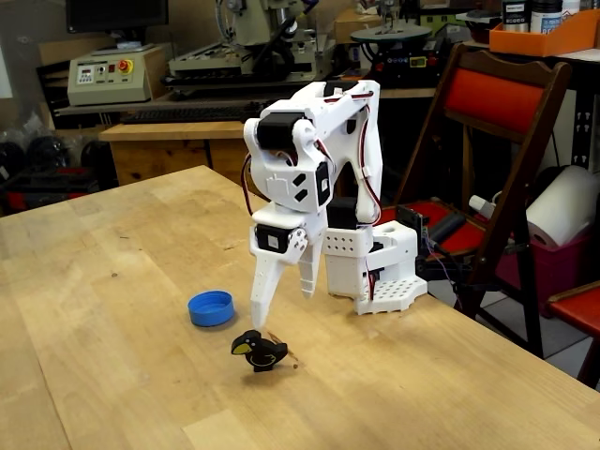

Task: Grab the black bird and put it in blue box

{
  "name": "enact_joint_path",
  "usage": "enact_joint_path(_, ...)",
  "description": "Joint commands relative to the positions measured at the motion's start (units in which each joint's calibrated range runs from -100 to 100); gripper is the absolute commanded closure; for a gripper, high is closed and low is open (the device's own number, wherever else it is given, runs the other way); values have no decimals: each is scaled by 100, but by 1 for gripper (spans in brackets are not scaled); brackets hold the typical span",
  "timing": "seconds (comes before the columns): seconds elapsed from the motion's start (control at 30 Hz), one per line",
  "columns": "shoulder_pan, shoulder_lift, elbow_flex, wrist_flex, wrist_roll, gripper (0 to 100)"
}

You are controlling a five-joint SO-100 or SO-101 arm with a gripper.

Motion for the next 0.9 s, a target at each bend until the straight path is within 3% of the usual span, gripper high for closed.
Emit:
enact_joint_path(0.0,32,-82,-223,11,-5,59)
enact_joint_path(0.23,69,-31,-241,3,5,59)
enact_joint_path(0.53,1195,-31,-250,3,29,58)
enact_joint_path(0.87,1225,-14,-223,-5,29,58)
